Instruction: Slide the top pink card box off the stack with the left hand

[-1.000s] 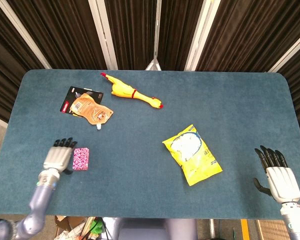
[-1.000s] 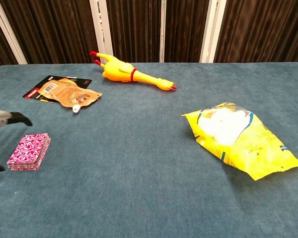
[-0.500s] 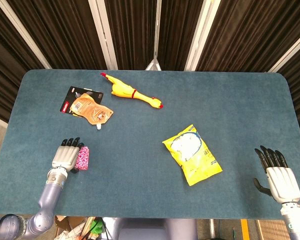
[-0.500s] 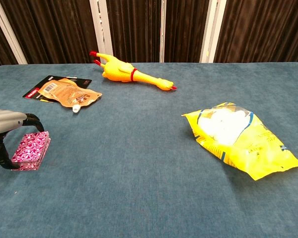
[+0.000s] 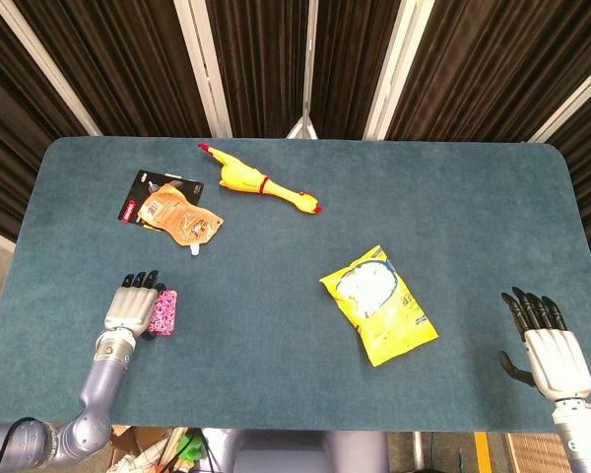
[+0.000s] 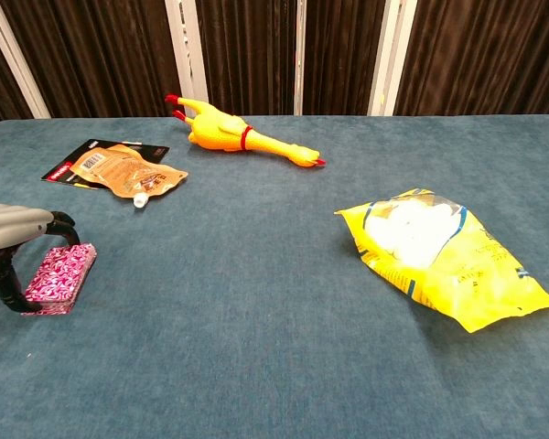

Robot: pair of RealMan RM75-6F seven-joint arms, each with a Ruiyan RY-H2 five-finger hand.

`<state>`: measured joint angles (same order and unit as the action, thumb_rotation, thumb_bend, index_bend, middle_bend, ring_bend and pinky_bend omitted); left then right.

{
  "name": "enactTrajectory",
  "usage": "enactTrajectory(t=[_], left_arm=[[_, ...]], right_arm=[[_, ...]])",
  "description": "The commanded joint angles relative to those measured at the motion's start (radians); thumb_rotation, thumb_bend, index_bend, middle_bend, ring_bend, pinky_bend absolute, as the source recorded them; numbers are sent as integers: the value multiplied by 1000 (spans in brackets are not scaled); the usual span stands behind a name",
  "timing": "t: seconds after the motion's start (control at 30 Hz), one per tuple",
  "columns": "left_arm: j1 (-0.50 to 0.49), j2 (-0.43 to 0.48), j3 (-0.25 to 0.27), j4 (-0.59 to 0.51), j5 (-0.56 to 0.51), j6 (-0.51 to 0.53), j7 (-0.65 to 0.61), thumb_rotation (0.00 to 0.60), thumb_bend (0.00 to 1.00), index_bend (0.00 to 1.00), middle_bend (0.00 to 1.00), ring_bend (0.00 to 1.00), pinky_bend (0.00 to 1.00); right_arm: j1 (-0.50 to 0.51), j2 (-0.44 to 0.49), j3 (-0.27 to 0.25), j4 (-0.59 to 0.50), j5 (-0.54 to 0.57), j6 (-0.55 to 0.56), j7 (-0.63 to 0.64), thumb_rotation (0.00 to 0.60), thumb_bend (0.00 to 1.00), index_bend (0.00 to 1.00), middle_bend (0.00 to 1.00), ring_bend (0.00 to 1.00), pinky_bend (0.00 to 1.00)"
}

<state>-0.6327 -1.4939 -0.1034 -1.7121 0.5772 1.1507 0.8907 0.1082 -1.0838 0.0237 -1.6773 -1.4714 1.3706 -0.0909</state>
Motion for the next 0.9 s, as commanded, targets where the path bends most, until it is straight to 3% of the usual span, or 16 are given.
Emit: enactTrajectory(t=[0.03, 0.37, 0.73, 0.9], left_arm=[[2, 3, 3, -16, 29, 8, -27, 600, 458, 435, 0, 0, 0], [-18, 26, -8, -116, 83, 31, -53, 600, 458, 449, 0, 0, 0], [-90, -93, -21, -77, 17, 41, 15, 600, 453, 430, 0, 0, 0], [-117, -141, -23, -50, -26, 55, 52, 600, 407, 331, 0, 0, 0]], right_arm=[[0, 0, 0, 0, -1, 1, 0, 600, 362, 0, 0, 0, 19], [0, -1, -1, 0, -3, 2, 0, 600, 363, 0, 0, 0, 19], [0, 1, 0, 1, -2, 0, 8, 600, 362, 0, 0, 0, 19], [1, 2, 0, 0, -3, 0, 12, 600, 362, 0, 0, 0, 18]])
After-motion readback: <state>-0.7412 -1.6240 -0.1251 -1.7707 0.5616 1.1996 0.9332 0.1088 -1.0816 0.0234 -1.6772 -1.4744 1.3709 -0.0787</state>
